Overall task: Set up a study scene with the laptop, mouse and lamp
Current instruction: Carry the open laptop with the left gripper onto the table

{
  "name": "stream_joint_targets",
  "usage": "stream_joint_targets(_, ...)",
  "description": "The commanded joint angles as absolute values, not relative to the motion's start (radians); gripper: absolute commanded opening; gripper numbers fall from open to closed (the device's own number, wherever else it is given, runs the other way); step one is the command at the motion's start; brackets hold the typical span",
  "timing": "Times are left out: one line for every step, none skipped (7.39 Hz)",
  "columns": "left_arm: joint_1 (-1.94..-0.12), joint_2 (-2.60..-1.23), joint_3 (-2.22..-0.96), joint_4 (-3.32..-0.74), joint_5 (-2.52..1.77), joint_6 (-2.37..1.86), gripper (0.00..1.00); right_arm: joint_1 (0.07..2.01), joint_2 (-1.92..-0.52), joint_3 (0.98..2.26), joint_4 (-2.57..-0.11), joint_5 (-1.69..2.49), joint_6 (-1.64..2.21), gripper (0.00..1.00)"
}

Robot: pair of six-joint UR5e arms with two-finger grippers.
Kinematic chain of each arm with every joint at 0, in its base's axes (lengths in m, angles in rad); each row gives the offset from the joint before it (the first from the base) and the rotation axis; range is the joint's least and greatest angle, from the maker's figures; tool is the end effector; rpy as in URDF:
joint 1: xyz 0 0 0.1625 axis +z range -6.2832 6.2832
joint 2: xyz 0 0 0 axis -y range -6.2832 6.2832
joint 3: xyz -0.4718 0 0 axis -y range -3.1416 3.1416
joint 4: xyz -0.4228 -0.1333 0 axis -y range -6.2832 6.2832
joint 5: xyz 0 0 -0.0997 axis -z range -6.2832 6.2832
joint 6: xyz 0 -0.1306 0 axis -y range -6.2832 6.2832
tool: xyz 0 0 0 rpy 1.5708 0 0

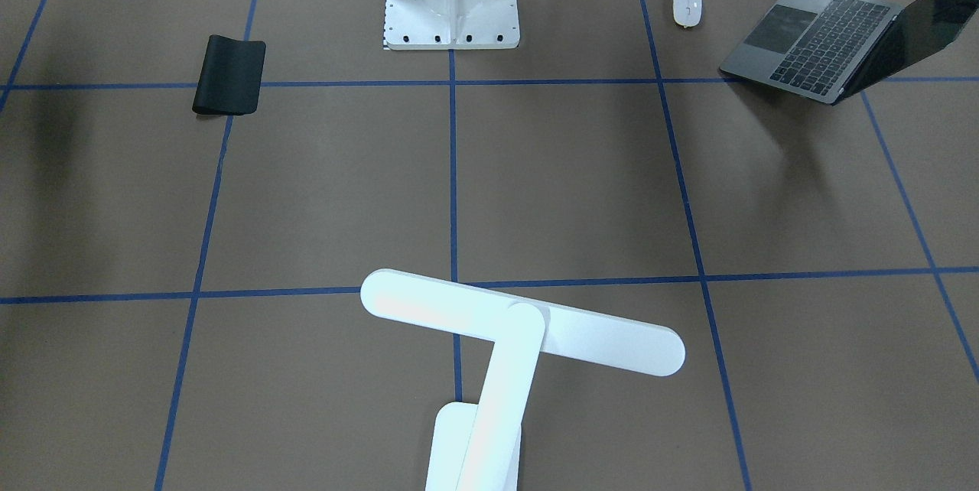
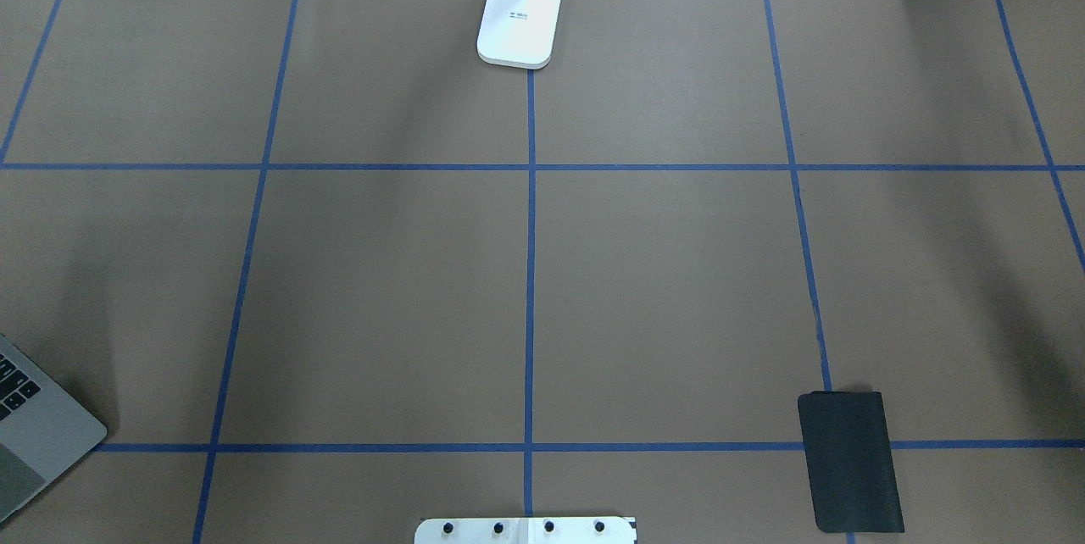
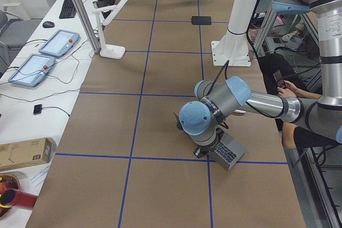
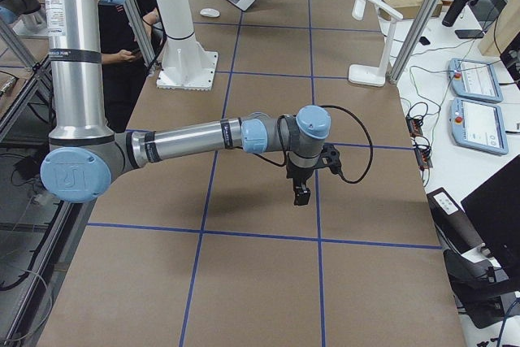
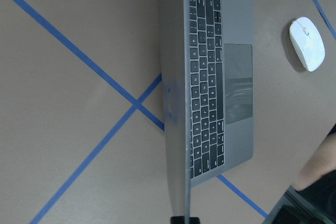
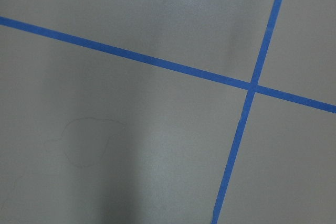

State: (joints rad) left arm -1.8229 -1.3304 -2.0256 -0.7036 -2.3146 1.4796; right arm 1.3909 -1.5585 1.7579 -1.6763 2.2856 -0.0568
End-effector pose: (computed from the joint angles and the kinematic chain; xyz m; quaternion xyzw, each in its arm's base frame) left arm -0.1237 -0.3003 0.6677 0.0686 0.4506 0.4130 0.7885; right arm -0.0477 -0.5287 0.6394 0.0224 -0.3515 -0.1268 0.9273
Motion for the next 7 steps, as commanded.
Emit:
stream_joint_targets(-1.836,-1.388,-2.043,-0.703,-2.315,1.479,0.00,1.390,-1.559,1.758,-1.675,2.286,-0.057,1.00)
stream_joint_targets(-1.835,-1.426,-2.039,-0.703,-2.315,1.479,0.00,1.388,-1.559,1.758,-1.675,2.286,-0.057,1.00)
stream_joint_targets(-1.833,-1.466,-2.030,-0.701,-2.315,1.477,0.00,1.382,-1.559,1.756,-1.677,2.286,-0.057,1.00)
stream_joint_targets(-1.833,-1.492,-2.026,-0.703,-2.316,1.471,0.00,1.381,-1.557,1.756,-1.675,2.284,-0.057,1.00)
stream_joint_targets(-1.830,-1.524,-2.022,-0.703,-2.318,1.462,0.00,1.381,-1.552,1.752,-1.677,2.284,-0.057,1.00)
stream_joint_targets(-1.829,-1.538,-2.016,-0.707,-2.321,1.462,0.00,1.379,-1.552,1.750,-1.677,2.284,-0.057,1.00)
stream_joint_targets(-1.825,-1.569,-2.010,-0.709,-2.327,1.460,0.00,1.379,-1.552,1.750,-1.677,2.284,-0.057,1.00)
